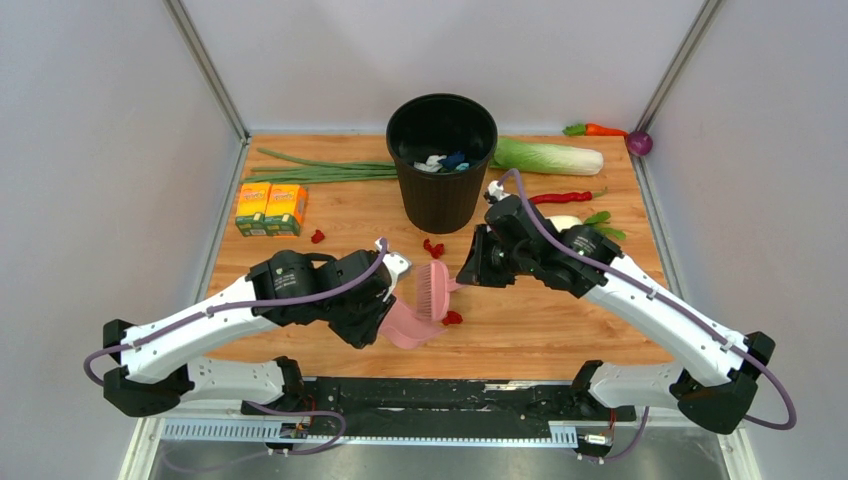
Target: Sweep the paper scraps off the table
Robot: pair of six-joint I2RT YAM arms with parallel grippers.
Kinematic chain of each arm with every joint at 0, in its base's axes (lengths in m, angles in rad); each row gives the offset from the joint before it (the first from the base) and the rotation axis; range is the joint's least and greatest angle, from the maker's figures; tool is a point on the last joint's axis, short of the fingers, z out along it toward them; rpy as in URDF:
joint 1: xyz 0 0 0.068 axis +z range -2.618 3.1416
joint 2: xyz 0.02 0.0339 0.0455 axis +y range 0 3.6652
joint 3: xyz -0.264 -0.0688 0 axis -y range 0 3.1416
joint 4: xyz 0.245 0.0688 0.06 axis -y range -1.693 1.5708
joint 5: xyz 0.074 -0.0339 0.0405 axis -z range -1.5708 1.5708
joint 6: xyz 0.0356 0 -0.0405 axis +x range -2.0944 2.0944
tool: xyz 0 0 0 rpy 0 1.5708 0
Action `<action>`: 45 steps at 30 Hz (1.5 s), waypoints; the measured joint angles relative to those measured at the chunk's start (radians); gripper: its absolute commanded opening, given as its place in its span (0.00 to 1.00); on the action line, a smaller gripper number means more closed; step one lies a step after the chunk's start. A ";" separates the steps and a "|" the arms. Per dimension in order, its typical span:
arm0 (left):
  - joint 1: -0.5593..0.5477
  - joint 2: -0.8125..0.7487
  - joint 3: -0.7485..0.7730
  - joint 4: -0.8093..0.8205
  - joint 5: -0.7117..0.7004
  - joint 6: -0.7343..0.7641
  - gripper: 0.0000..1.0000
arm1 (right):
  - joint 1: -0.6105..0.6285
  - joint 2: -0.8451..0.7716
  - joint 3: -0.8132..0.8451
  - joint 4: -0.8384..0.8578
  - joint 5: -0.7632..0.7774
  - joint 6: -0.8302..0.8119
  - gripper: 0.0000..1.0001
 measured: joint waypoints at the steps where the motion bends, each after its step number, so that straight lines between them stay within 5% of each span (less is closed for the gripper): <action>1: 0.000 0.000 -0.002 0.001 0.000 0.000 0.00 | 0.000 -0.004 0.004 0.000 0.000 0.000 0.00; 14: 0.000 -0.069 -0.228 0.029 -0.001 0.000 0.00 | -0.051 0.011 0.226 -0.085 0.167 -0.080 0.00; 22: -0.055 -0.128 -0.399 0.137 -0.058 -0.012 0.00 | -0.055 -0.011 0.072 -0.176 0.257 -0.117 0.00; 32: -0.172 0.095 -0.397 0.292 -0.133 -0.008 0.00 | -0.055 -0.021 -0.010 -0.197 0.291 -0.132 0.00; 45: -0.172 0.098 -0.414 0.369 -0.121 0.001 0.00 | -0.055 0.123 -0.076 -0.100 0.208 -0.235 0.00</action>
